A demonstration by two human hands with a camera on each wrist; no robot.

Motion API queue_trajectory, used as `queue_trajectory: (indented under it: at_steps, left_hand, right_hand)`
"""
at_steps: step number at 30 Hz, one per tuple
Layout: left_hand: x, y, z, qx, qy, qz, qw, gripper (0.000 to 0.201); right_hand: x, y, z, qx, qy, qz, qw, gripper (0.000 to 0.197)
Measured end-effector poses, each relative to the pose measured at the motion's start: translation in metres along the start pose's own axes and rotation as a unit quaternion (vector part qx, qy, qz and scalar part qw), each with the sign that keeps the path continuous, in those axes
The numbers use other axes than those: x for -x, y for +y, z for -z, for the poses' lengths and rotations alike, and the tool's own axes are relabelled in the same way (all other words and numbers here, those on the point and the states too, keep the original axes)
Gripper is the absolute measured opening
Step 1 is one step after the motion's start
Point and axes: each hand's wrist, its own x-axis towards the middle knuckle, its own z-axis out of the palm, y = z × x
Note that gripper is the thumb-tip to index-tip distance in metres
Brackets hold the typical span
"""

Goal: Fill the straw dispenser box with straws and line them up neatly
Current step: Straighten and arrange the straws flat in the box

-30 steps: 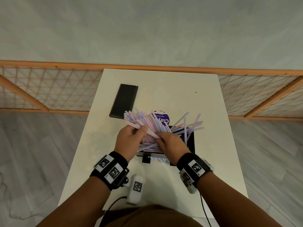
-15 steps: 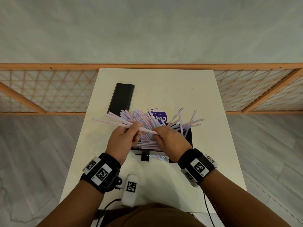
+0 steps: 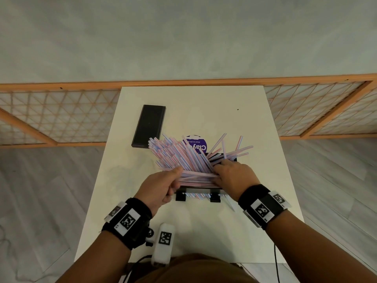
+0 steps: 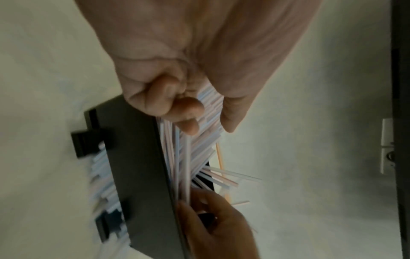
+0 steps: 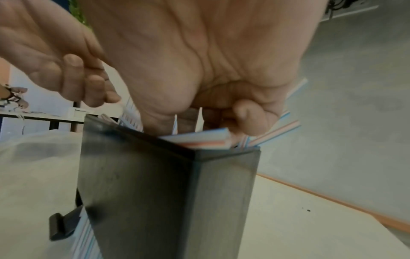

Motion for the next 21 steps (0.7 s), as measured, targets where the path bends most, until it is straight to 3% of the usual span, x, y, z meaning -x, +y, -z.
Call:
queue_trajectory:
  at_steps: [3,5,8,11,16,19,21]
  left_hand:
    - [0.006,-0.001,0.014,-0.143,0.051,-0.044,0.987,0.049]
    - [0.009,-0.001,0.021,-0.243,0.114,-0.107,0.957,0.042]
    - [0.009,0.001,0.025,-0.293,0.189,-0.172,0.921,0.032]
    - [0.003,-0.002,0.022,-0.360,0.161,-0.213,0.894,0.027]
    - [-0.007,-0.016,0.009,-0.492,0.121,-0.296,0.810,0.022]
    - [-0.013,-0.026,0.002,-0.575,0.106,-0.321,0.745,0.027]
    - [-0.014,-0.029,0.000,-0.601,0.100,-0.316,0.727,0.031]
  right_hand:
    - [0.003,-0.001,-0.001,-0.008,0.023,-0.012,1.000,0.027]
    - [0.000,-0.005,-0.005,-0.029,0.037,-0.002,0.999,0.024]
    - [-0.008,-0.015,-0.019,-0.065,0.035,0.054,0.996,0.024]
    - [-0.015,-0.020,-0.029,-0.074,0.004,0.075,0.994,0.025]
    - [-0.029,-0.032,-0.018,-0.067,0.003,0.055,0.996,0.017]
    - [-0.038,-0.047,-0.008,-0.117,0.000,0.009,0.993,0.022]
    - [-0.042,-0.055,-0.006,-0.105,-0.024,-0.024,0.994,0.028]
